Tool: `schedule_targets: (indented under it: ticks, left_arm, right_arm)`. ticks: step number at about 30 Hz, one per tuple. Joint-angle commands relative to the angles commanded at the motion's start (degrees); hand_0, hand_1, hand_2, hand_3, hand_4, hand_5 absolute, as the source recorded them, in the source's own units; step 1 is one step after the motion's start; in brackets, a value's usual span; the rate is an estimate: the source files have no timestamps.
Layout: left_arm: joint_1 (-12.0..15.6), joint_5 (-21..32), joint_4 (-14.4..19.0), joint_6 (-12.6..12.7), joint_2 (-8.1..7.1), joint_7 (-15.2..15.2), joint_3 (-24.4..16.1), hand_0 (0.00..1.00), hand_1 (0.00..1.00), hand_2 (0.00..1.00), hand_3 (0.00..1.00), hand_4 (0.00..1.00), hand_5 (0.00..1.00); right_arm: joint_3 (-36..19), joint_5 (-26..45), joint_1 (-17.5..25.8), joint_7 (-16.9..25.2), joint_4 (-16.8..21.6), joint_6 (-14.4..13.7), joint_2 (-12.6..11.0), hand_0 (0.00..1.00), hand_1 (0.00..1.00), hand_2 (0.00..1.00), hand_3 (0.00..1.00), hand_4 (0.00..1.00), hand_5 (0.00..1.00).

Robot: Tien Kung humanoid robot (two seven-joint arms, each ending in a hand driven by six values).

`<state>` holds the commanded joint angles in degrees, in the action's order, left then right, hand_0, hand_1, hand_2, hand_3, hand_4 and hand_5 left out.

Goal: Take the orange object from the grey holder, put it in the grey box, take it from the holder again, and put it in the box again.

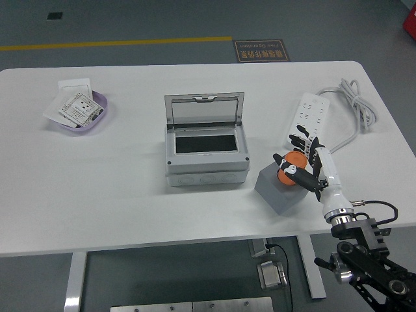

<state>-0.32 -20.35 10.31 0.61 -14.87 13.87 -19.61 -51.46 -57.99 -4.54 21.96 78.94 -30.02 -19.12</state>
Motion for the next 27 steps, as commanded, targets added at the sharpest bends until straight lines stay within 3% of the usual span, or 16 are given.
schedule_targets:
  ticks: [11, 12, 17, 18, 23, 24, 27]
  left_arm:
    - [-0.18, 1.06, 0.00, 0.02, 0.06, -0.27, 1.26, 0.648, 0.693, 0.597, 0.597, 0.581, 0.141]
    - [-0.18, 1.19, 0.00, 0.02, 0.07, -0.28, 1.39, 0.647, 0.694, 0.597, 0.595, 0.580, 0.139]
    - [-0.19, 1.95, 0.00, 0.02, 0.06, -0.48, 2.17, 0.647, 0.694, 0.597, 0.595, 0.580, 0.139]
    - [-0.17, 2.26, 0.00, 0.02, 0.05, -0.57, 2.46, 0.646, 0.694, 0.596, 0.595, 0.579, 0.137]
    - [-0.13, 3.00, 0.00, 0.03, 0.09, -0.80, 3.14, 0.646, 0.694, 0.596, 0.595, 0.579, 0.137]
    - [-0.13, 3.10, 0.00, 0.04, 0.09, -0.83, 3.24, 0.646, 0.694, 0.596, 0.596, 0.580, 0.134]
    - [-0.13, 3.27, 0.00, 0.05, 0.10, -0.94, 3.38, 0.646, 0.694, 0.596, 0.596, 0.580, 0.134]
  right_arm:
    - [2.38, 0.22, -0.62, -0.03, -0.18, -0.87, 0.19, 0.774, 0.783, 0.766, 0.861, 0.878, 0.241]
    - [2.43, 0.24, -0.67, -0.05, -0.24, -0.92, 0.22, 0.763, 0.770, 0.752, 0.847, 0.730, 0.113]
    - [2.56, 0.88, -0.63, -0.09, -0.30, -1.12, 0.18, 0.763, 0.770, 0.752, 0.847, 0.730, 0.113]
    - [2.60, 1.19, -0.60, -0.05, -0.32, -1.15, 0.16, 0.742, 0.756, 0.743, 0.833, 0.654, 0.074]
    - [3.03, 2.35, -0.51, 0.02, -0.39, -1.59, 0.14, 0.742, 0.756, 0.743, 0.833, 0.654, 0.074]
    - [3.08, 2.45, -0.51, 0.02, -0.37, -1.68, 0.14, 0.755, 0.741, 0.724, 0.811, 0.384, 0.022]
    - [3.23, 2.66, -0.53, -0.11, -0.21, -2.10, 0.15, 0.755, 0.741, 0.724, 0.811, 0.384, 0.022]
